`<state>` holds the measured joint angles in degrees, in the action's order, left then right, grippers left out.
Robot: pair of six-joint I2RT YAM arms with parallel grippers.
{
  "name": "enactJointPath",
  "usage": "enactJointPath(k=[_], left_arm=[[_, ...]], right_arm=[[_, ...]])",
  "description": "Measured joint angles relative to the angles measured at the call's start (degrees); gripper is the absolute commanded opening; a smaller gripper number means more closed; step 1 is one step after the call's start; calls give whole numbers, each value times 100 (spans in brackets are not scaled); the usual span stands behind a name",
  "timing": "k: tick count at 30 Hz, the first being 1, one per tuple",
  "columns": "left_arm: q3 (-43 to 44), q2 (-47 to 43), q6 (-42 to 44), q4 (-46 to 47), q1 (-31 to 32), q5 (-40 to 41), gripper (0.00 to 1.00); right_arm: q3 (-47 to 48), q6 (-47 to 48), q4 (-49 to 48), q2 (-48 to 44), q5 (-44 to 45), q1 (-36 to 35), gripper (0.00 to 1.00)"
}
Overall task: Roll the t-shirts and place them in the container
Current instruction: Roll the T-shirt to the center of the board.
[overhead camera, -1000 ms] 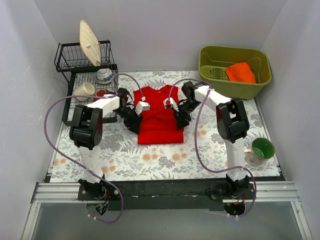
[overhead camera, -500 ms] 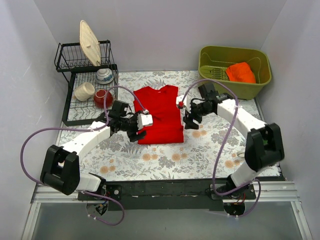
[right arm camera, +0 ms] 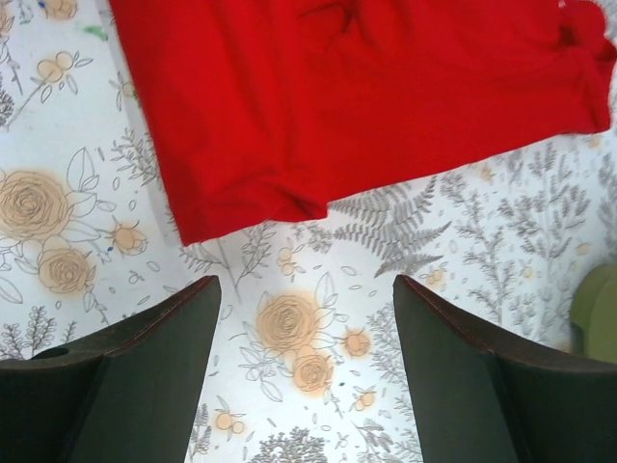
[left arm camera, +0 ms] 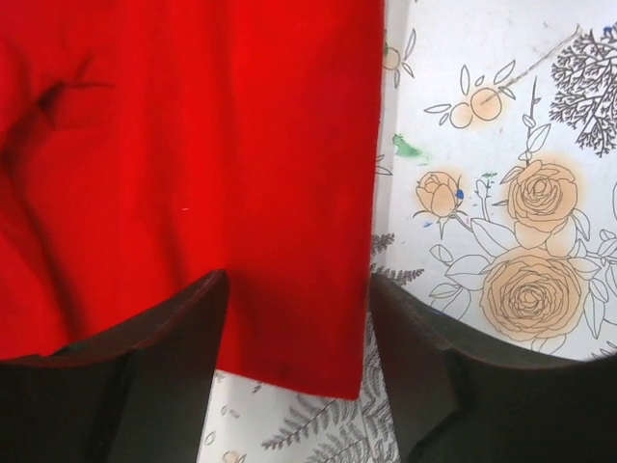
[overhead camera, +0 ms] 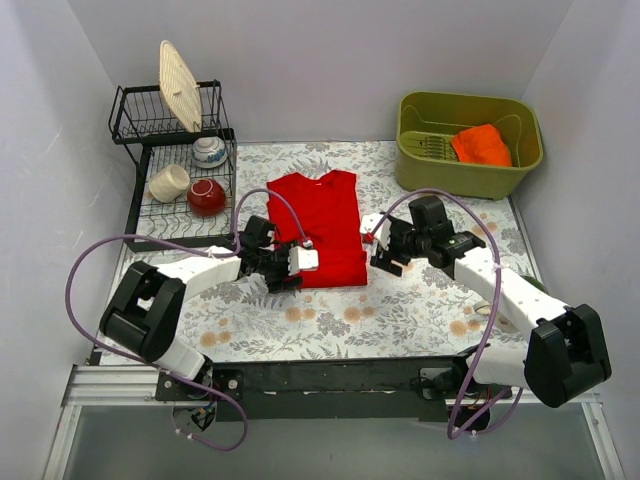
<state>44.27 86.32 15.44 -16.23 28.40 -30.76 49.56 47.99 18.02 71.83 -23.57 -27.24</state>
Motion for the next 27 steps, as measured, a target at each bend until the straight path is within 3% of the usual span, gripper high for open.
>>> enactJointPath(k=[2, 3, 7, 16, 27], left_arm=[[-9, 164, 24, 13, 66, 55, 45], [-20, 221, 37, 17, 94, 83, 26], [101, 391, 42, -22, 140, 184, 7], [1436, 1250, -715, -1475, -92, -369, 2], [1751, 1349, -1880, -2138, -291, -1375, 1]], right_arm=[[-227, -11, -57, -66, 31, -24, 80], [-317, -15, -70, -70, 39, -57, 80], [-407, 24, -184, -48, 35, -175, 80], [-957, 625, -772, -39, -168, -695, 83], [-1010, 772, -1403, 415, -227, -1257, 83]])
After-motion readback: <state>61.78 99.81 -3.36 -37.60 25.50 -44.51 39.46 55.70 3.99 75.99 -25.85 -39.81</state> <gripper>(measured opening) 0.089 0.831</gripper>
